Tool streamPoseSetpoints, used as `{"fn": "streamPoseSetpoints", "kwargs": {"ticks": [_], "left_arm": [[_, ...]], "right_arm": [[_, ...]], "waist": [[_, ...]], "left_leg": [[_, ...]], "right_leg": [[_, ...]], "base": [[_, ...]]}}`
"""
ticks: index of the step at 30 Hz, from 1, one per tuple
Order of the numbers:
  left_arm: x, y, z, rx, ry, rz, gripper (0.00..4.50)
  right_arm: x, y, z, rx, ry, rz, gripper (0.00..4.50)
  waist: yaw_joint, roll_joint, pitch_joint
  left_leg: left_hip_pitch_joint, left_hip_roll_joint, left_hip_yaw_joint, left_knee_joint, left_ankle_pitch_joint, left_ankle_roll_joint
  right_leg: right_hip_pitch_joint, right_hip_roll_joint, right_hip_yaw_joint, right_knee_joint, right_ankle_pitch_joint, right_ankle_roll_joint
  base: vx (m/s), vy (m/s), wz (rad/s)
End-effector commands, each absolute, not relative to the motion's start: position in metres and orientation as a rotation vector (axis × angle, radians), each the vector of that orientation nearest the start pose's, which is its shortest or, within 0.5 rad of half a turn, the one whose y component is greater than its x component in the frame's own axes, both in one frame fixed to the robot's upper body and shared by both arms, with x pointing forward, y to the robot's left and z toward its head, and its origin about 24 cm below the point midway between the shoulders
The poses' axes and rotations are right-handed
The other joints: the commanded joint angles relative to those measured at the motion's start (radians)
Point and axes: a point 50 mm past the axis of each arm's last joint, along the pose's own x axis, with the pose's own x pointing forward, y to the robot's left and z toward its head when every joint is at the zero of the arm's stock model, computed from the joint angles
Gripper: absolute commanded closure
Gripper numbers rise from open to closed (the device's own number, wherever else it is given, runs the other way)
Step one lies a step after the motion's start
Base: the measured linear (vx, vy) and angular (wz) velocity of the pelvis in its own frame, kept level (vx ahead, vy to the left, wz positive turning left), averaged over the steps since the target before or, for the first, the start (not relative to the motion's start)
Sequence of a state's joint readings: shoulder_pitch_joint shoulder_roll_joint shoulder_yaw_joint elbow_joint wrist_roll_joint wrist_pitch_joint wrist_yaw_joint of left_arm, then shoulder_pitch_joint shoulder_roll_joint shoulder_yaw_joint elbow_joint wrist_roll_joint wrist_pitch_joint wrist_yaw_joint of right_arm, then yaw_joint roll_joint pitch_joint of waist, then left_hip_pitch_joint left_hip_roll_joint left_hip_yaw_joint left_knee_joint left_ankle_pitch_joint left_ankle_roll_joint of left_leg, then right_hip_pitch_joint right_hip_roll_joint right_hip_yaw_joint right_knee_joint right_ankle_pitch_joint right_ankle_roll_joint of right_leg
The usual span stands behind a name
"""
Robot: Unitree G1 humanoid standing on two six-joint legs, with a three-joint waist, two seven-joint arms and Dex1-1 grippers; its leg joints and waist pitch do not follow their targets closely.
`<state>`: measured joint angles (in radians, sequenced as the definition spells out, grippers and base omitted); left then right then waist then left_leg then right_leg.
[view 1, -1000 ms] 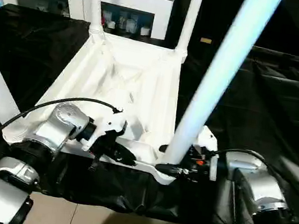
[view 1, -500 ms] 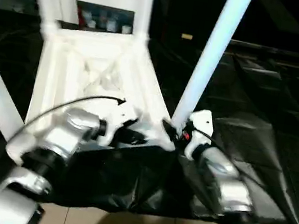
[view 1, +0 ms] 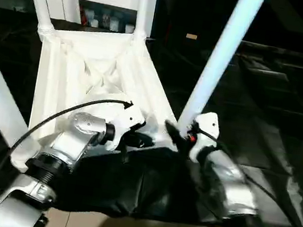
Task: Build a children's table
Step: Rotate leg to tighten
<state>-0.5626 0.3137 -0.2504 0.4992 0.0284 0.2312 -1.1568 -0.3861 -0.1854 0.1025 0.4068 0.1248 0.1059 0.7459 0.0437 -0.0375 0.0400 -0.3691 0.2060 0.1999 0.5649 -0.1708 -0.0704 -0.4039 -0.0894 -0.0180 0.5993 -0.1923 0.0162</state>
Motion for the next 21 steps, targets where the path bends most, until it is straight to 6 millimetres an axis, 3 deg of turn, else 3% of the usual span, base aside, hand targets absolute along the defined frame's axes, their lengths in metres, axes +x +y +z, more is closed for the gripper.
{"fn": "streamPoseSetpoints", "kwargs": {"ticks": [1,4,8,11,21], "left_arm": [[0.299,0.114,0.039,0.334,0.537,-1.466,4.50],[0.299,0.125,0.040,0.367,0.571,-1.499,4.50],[0.303,0.135,0.043,0.385,0.578,-1.512,4.50],[0.305,0.140,0.046,0.384,0.581,-1.520,4.50],[0.310,0.146,0.048,0.390,0.589,-1.546,4.50]], "right_arm": [[0.290,-0.108,0.039,-0.042,0.242,1.121,1.40],[0.281,-0.117,0.039,-0.104,0.295,1.283,1.40],[0.277,-0.126,0.041,-0.123,0.352,1.402,1.40],[0.276,-0.128,0.040,-0.130,0.384,1.455,1.56],[0.273,-0.124,0.040,-0.123,0.413,1.550,2.40]], "waist": [[0.005,0.008,-0.058],[0.015,0.007,-0.056],[0.030,0.007,-0.048],[0.040,0.003,-0.049],[0.050,0.002,-0.056]], "left_leg": [[0.010,0.015,-0.007,-0.053,-0.172,0.067],[0.015,0.020,-0.005,-0.052,-0.188,0.079],[0.022,0.025,-0.005,-0.062,-0.287,0.033],[0.023,0.026,-0.007,-0.064,-0.304,0.012],[0.018,0.023,-0.005,-0.057,-0.231,0.023]], "right_leg": [[0.048,-0.026,0.019,-0.051,0.033,-0.242],[0.046,-0.029,0.019,-0.052,0.006,-0.257],[0.040,-0.032,0.018,-0.065,-0.174,-0.238],[0.037,-0.036,0.019,-0.068,-0.225,-0.219],[0.040,-0.036,0.017,-0.056,-0.130,-0.235]], "base": [[0.000,0.000,0.00],[0.000,0.000,0.00],[0.000,0.000,0.00],[0.000,0.000,0.00],[0.000,0.000,0.00]]}}
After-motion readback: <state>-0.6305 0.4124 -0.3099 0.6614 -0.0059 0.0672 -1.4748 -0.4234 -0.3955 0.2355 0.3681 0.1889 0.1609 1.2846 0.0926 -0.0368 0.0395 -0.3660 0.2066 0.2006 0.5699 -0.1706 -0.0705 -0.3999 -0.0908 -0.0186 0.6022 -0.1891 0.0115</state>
